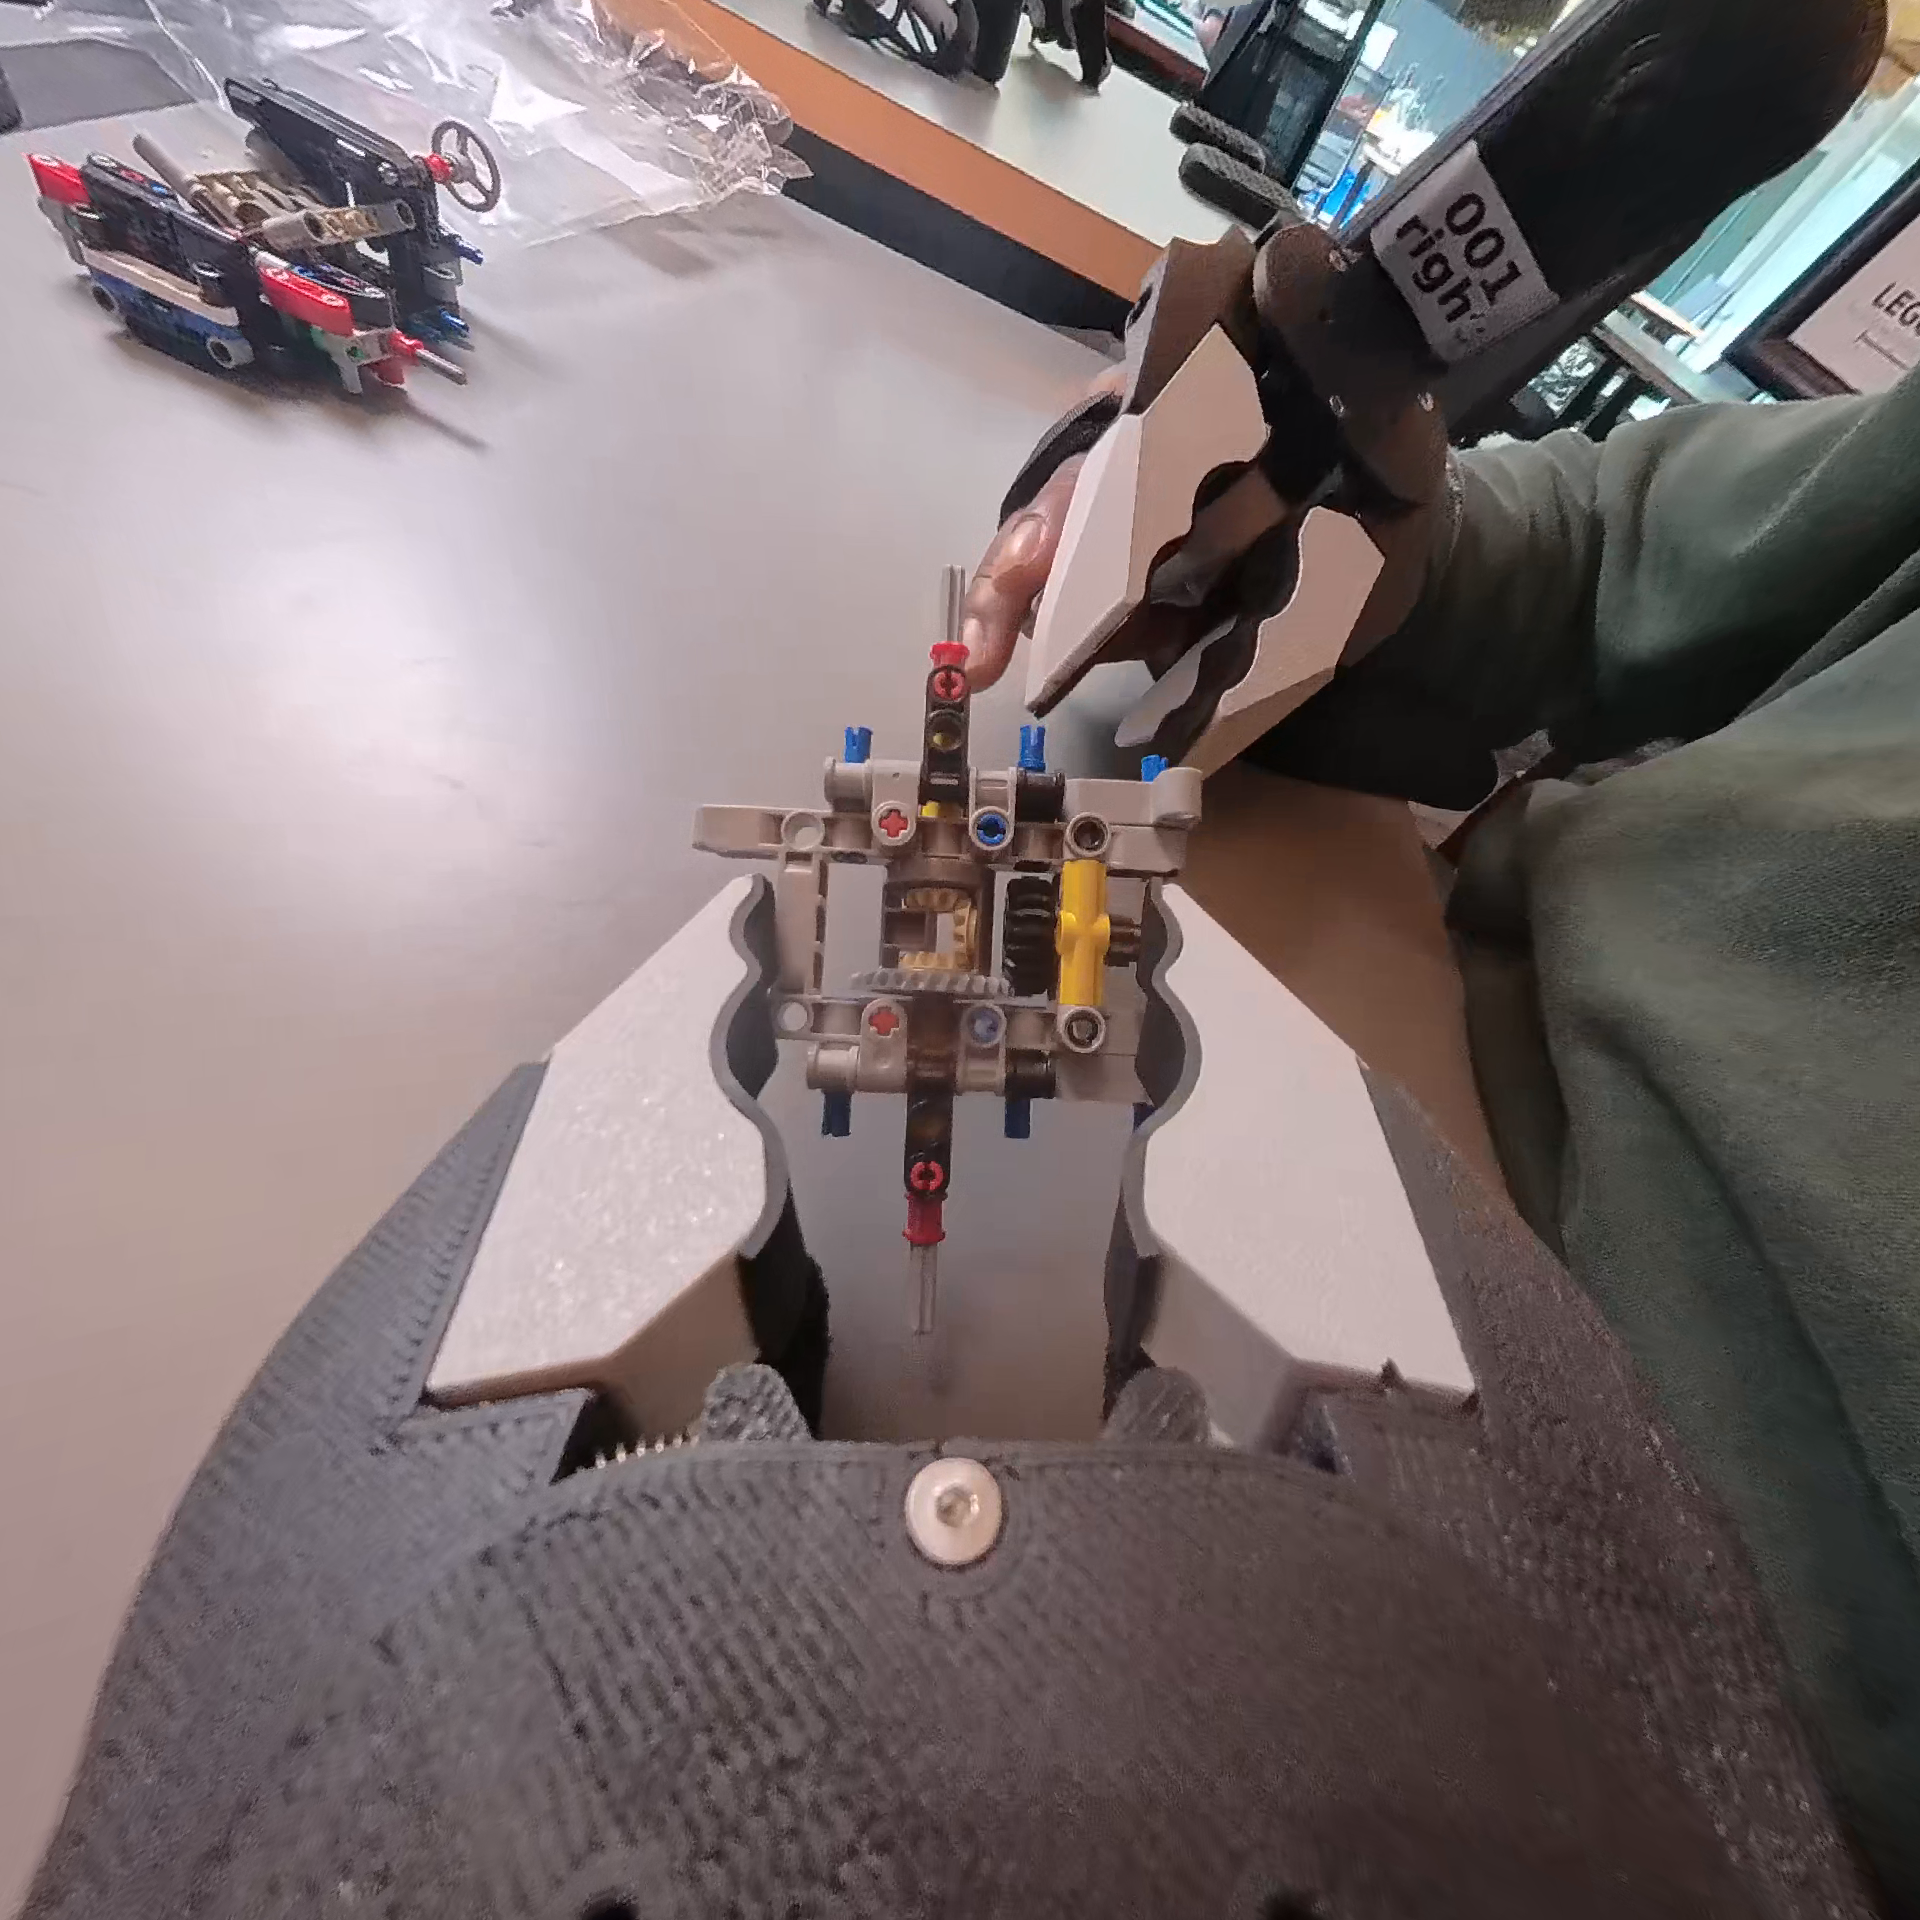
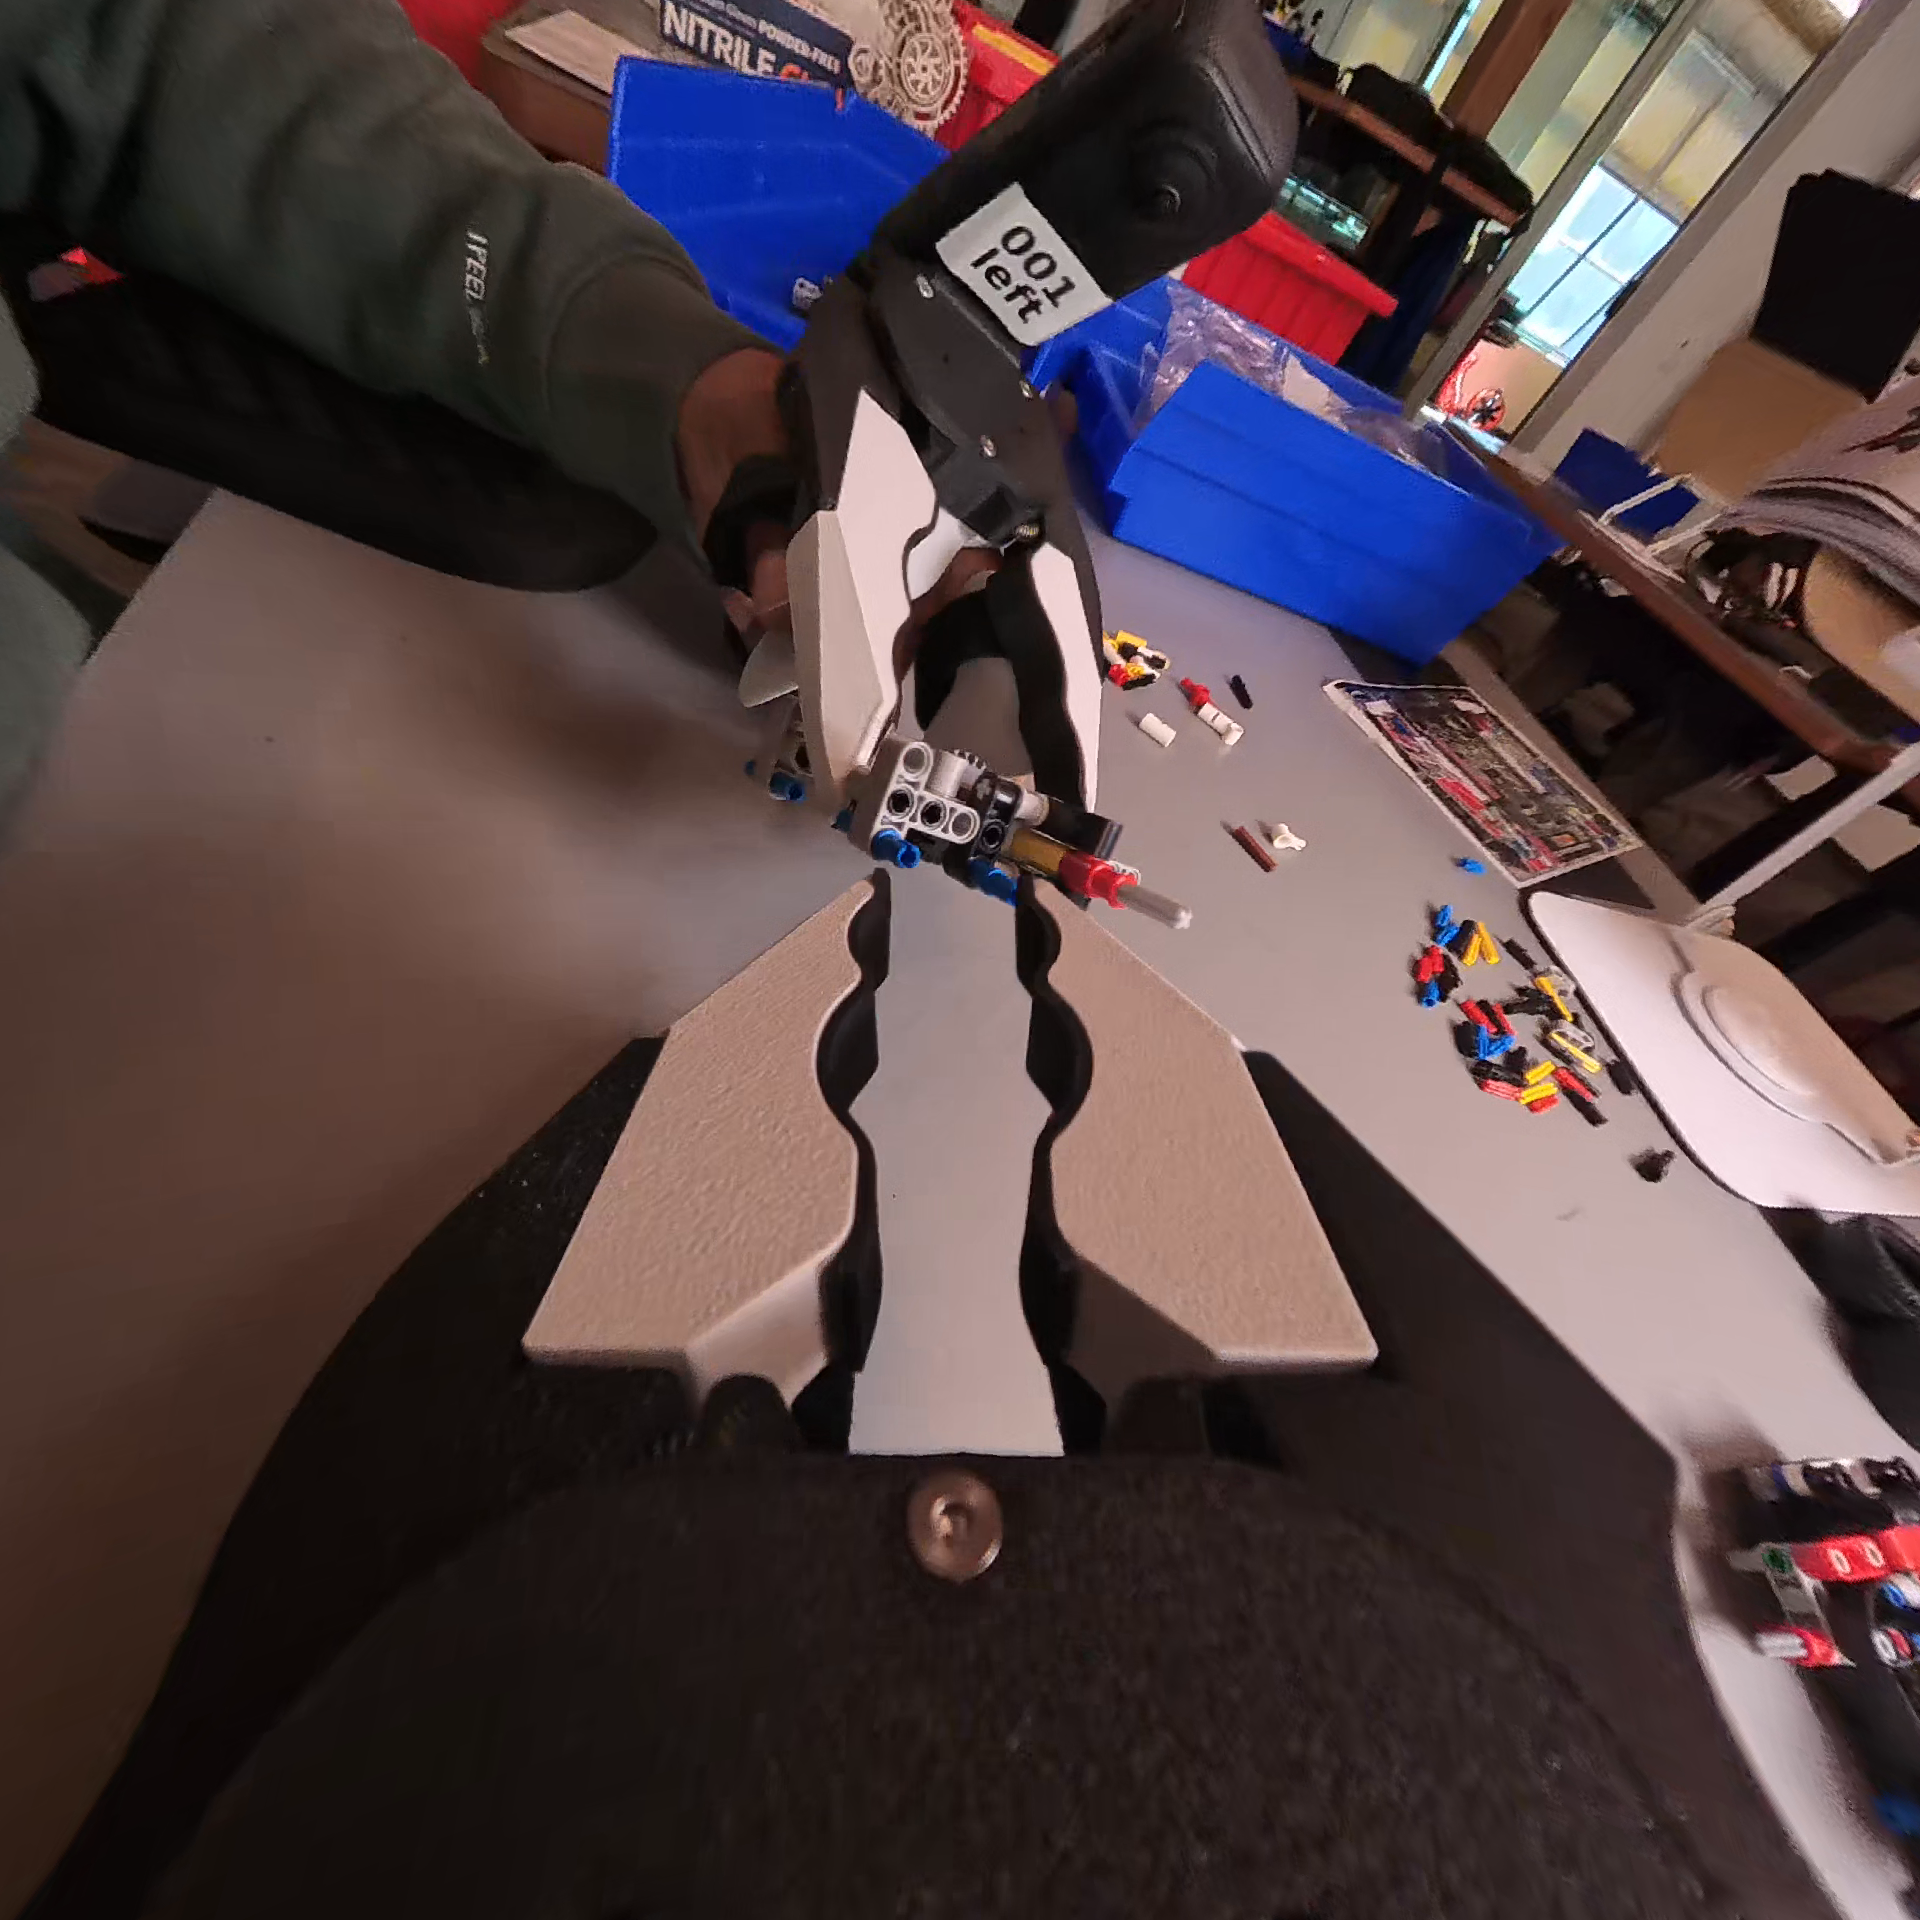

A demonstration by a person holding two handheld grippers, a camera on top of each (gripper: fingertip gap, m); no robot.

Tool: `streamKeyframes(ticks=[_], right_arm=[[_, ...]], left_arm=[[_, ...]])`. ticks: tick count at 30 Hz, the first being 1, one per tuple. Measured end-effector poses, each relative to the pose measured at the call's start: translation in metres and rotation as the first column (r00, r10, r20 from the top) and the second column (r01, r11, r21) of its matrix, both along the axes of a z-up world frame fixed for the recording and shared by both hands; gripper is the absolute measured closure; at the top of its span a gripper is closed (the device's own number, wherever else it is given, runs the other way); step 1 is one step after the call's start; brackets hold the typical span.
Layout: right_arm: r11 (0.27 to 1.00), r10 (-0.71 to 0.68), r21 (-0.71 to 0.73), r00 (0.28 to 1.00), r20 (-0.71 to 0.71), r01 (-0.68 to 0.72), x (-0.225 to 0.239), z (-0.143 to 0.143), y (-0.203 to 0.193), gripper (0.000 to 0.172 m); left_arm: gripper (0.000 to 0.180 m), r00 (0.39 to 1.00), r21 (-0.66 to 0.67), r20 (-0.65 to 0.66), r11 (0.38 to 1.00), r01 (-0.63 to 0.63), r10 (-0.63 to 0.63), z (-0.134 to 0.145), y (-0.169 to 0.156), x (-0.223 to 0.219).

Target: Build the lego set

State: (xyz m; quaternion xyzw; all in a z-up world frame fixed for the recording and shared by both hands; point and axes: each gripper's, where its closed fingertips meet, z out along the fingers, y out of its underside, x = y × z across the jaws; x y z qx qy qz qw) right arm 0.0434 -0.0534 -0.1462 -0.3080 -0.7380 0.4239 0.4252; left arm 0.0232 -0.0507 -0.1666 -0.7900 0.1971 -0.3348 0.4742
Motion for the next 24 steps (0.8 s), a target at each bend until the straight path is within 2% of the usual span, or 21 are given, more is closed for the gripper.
streamKeyframes(ticks=[7,13,17,19,22,24], right_arm=[[0.998,-0.004,-0.058,1.0,0.002,0.004,0.0,0.001,-0.005,0.149],[0.99,-0.02,-0.136,1.0,-0.009,0.018,-0.001,0.006,-0.005,0.15],[0.989,-0.024,-0.144,1.0,-0.006,0.023,-0.002,0.005,-0.009,0.153],[0.995,-0.055,-0.092,0.997,-0.06,0.049,-0.004,0.01,-0.006,0.157],[0.992,-0.046,-0.122,0.996,-0.072,0.037,-0.008,0.018,-0.01,0.162],[0.991,-0.062,-0.122,0.994,-0.085,0.051,-0.01,0.02,-0.006,0.159]], left_arm=[[0.111,1.0,0.008,0.009,1.0,-0.003,0.003,0.003,-0.003,0.002],[0.112,0.997,0.001,0.07,1.0,-0.016,0.016,0.006,-0.004,0.003],[0.113,0.99,-0.027,0.139,1.0,-0.011,0.014,0.008,-0.004,0.005],[0.112,0.986,-0.033,0.164,0.999,-0.012,0.017,0.01,-0.003,0.006],[0.112,0.99,-0.046,0.141,0.999,0.026,-0.019,0.004,-0.006,0.014],[0.112,0.986,-0.034,0.165,0.999,0.011,-0.005,0.009,-0.003,0.01]])
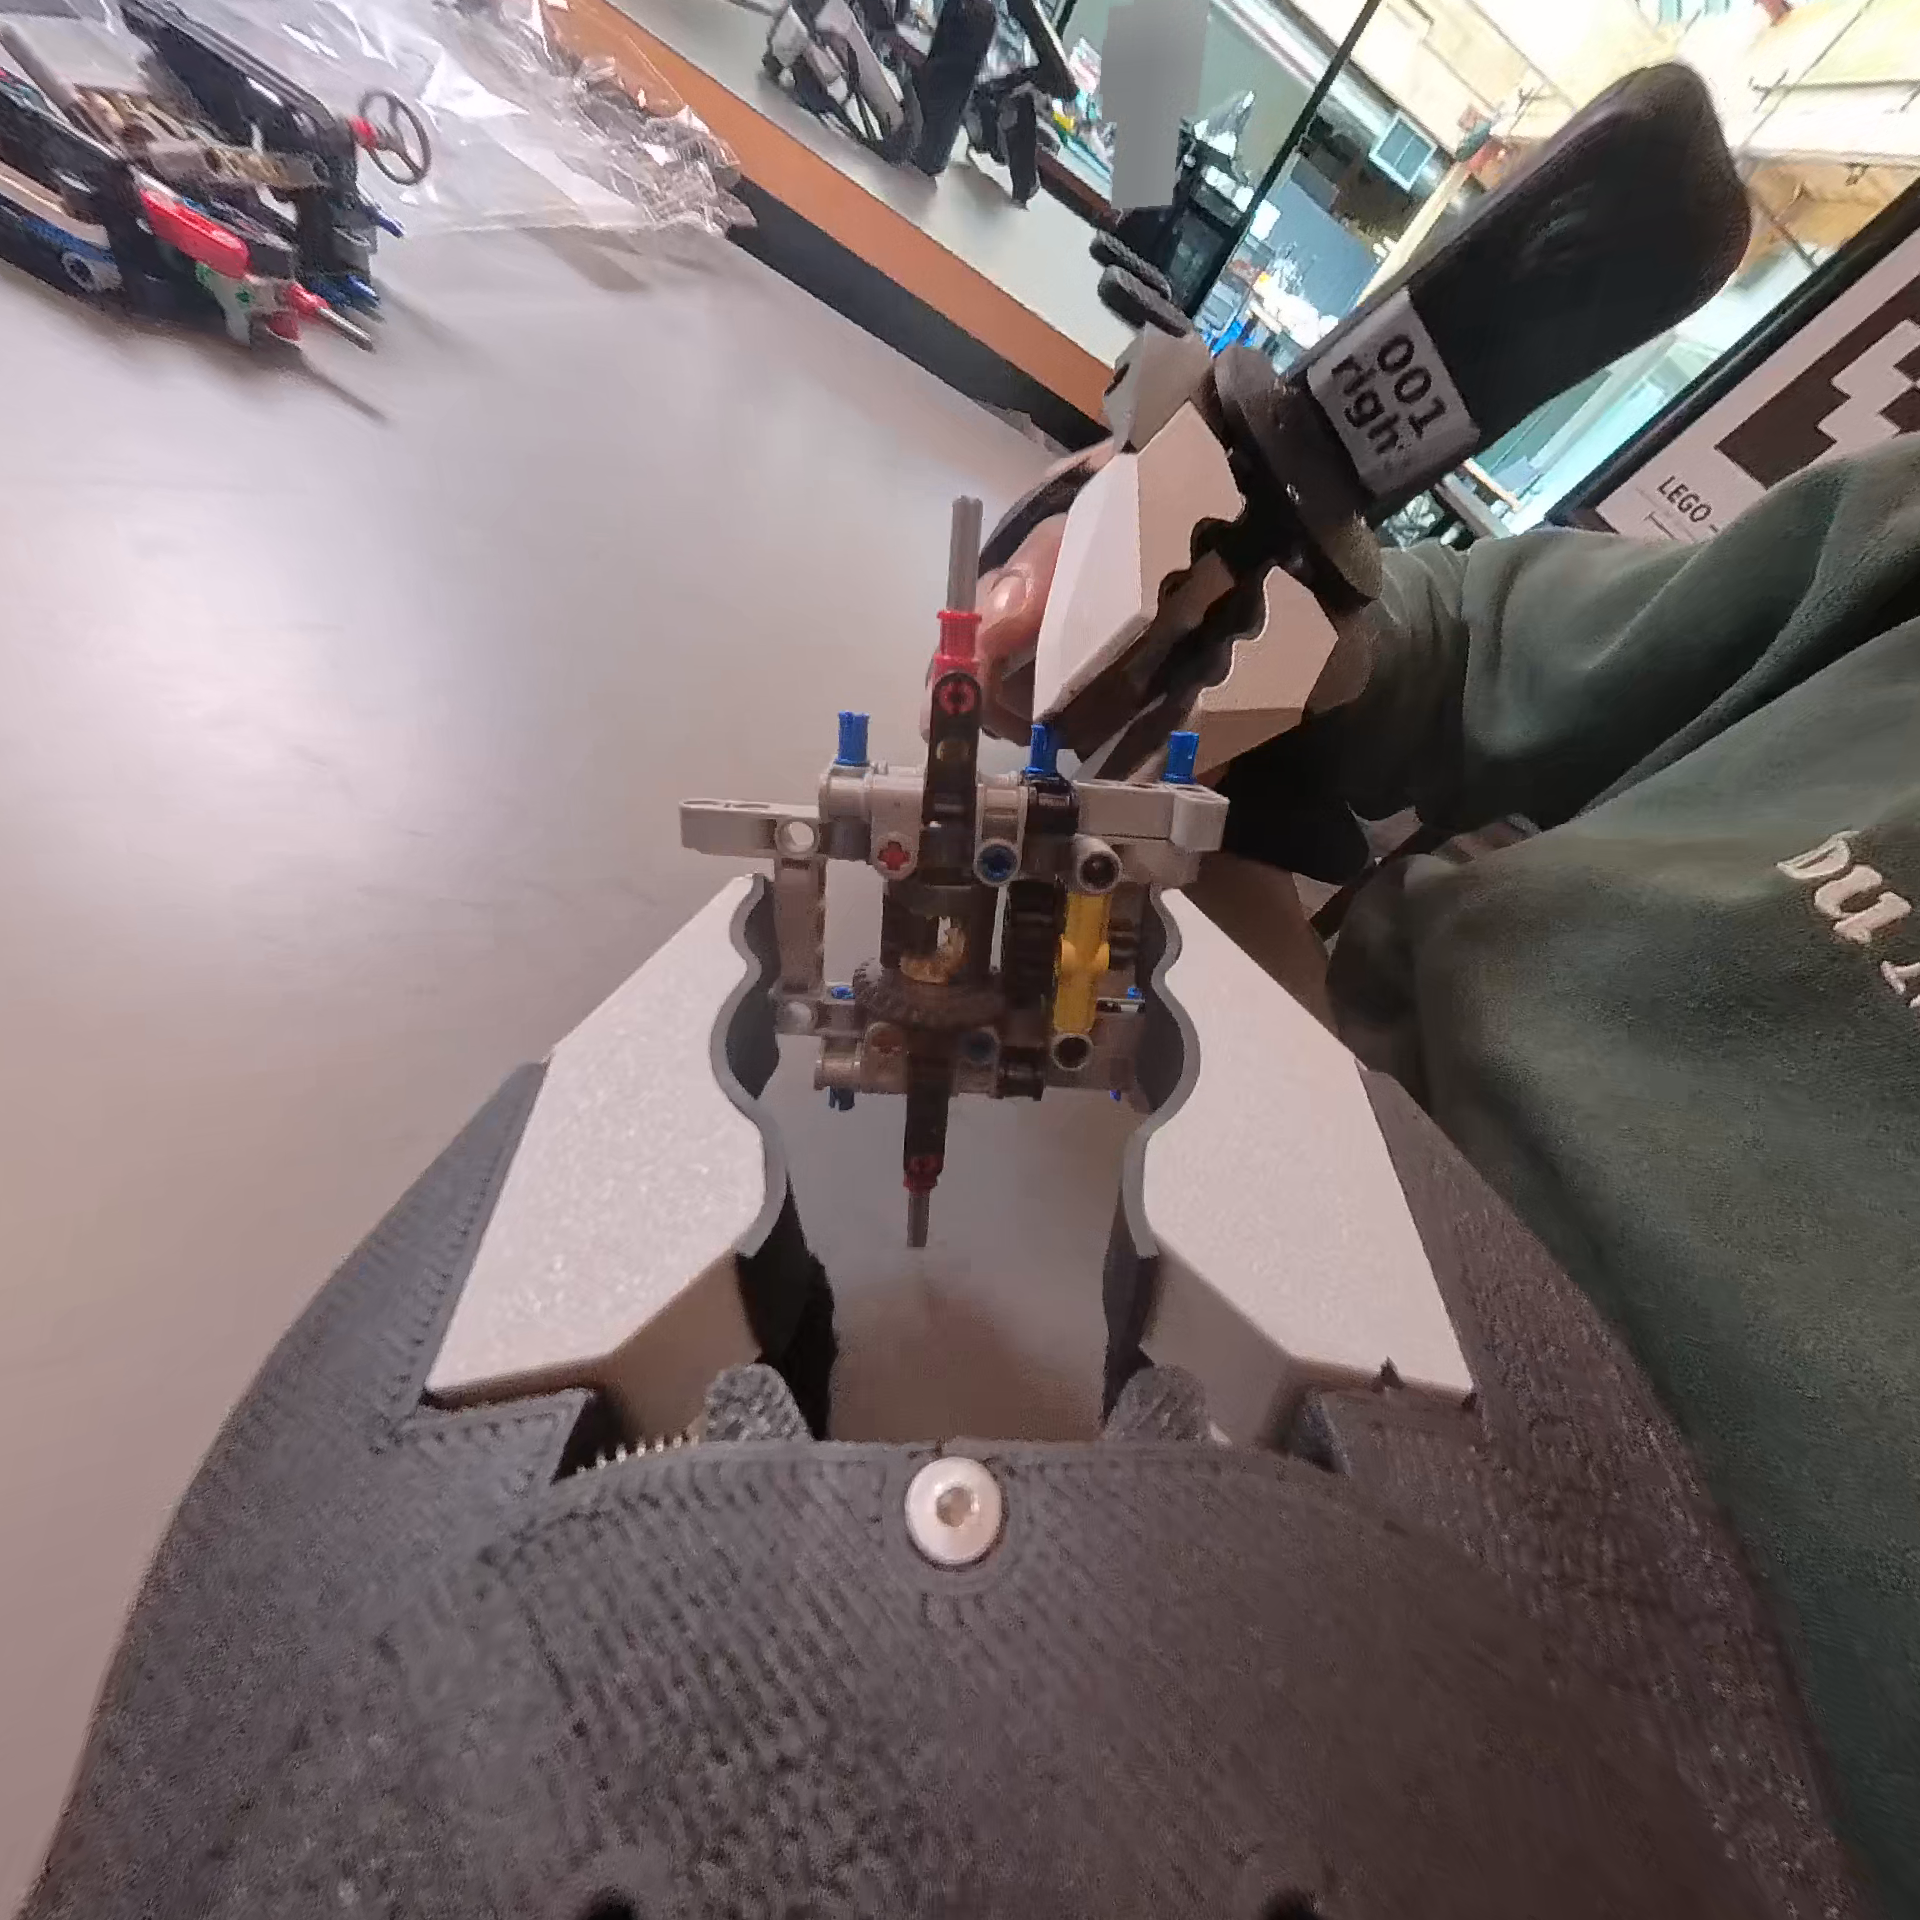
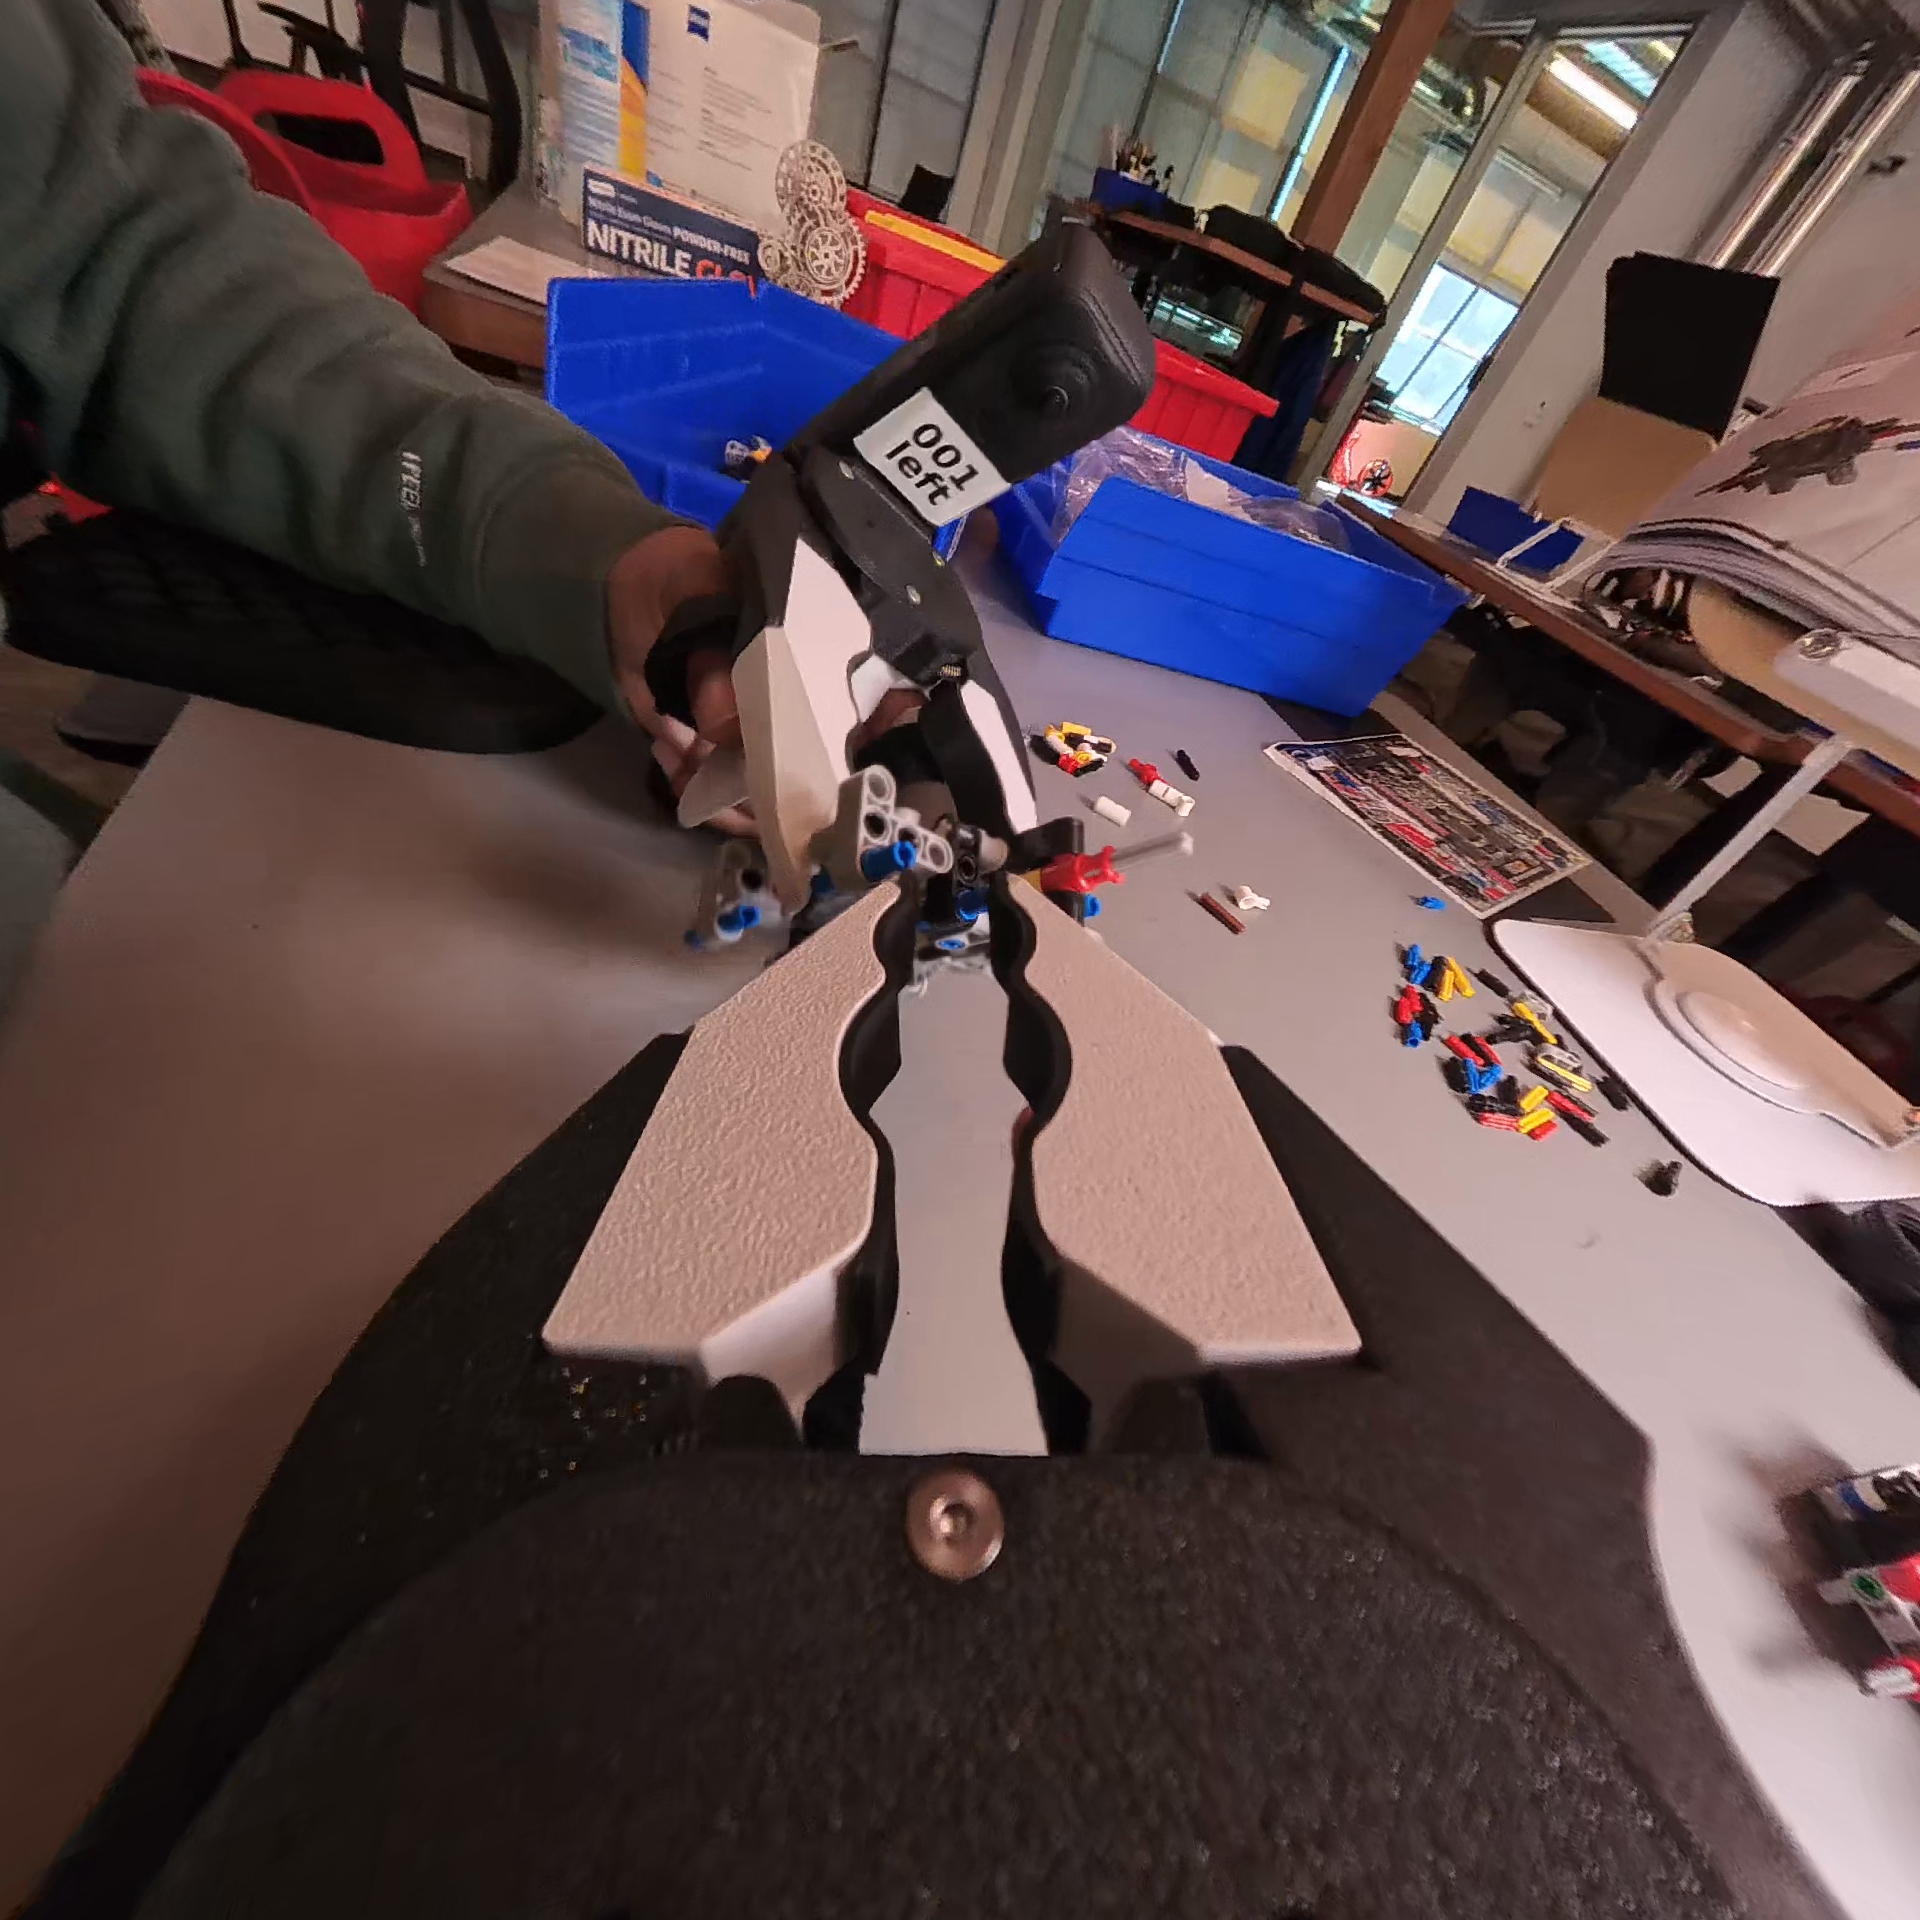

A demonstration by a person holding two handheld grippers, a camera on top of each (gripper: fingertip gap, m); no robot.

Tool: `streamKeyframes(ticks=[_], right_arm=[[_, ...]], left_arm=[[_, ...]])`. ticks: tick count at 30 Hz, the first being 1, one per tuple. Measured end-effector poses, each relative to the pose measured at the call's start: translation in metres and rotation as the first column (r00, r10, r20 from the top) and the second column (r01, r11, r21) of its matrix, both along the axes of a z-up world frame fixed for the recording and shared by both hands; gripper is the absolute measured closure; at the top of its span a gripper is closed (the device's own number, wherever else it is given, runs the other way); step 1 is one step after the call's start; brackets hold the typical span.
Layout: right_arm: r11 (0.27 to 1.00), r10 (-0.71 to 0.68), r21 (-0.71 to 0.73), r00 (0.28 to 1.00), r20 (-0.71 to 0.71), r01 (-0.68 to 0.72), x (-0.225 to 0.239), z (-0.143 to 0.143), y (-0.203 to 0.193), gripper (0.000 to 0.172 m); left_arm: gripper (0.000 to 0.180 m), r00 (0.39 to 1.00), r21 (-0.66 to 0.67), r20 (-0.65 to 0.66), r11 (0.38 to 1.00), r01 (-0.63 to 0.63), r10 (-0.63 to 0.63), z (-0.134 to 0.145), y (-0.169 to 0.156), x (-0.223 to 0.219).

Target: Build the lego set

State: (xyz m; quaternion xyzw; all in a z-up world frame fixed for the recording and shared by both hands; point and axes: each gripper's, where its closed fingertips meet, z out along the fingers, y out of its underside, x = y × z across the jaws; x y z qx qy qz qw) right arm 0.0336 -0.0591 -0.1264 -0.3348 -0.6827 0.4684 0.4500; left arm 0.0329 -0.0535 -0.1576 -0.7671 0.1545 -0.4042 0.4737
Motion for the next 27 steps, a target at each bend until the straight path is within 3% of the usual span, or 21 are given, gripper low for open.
streamKeyframes(ticks=[3,7,10,13,15,22,24,27], right_arm=[[1.0,0.01,0.0,1.0,-0.003,-0.01,0.002,0.006,0.004,0.154],[0.999,0.029,-0.031,0.999,-0.021,-0.029,0.006,0.01,0.01,0.152],[0.998,0.036,-0.057,0.999,0.022,-0.035,0.011,0.003,0.022,0.151],[0.999,-0.003,0.047,0.996,0.087,-0.001,0.013,-0.016,0.034,0.153],[0.991,-0.029,0.133,0.99,0.135,0.01,0.013,-0.03,0.039,0.153],[0.979,-0.041,0.203,0.954,0.298,-0.021,0.015,-0.065,0.041,0.151],[0.977,-0.038,0.21,0.95,0.31,-0.03,0.016,-0.069,0.04,0.152],[0.971,-0.055,0.238,0.947,0.317,-0.024,0.015,-0.072,0.042,0.152]], left_arm=[[0.112,0.996,0.018,0.088,1.0,-0.007,0.005,0.015,0.003,-0.007],[0.111,0.994,0.013,0.106,0.999,-0.034,0.032,0.015,0.005,-0.014],[0.111,0.99,0.057,-0.096,0.994,-0.096,0.101,0.002,0.009,-0.024],[0.111,0.906,0.103,-0.408,0.992,-0.079,0.115,-0.019,0.01,-0.028],[0.111,0.858,0.104,-0.507,0.994,-0.036,0.084,-0.026,0.008,-0.023],[0.109,0.76,0.1,-0.649,0.992,0.073,0.009,-0.04,0.004,-0.011],[0.098,0.777,0.099,-0.63,0.991,0.089,-0.007,-0.031,-0.002,-0.012],[0.097,0.815,0.128,-0.58,0.988,0.087,0.004,-0.012,-0.016,-0.028]])
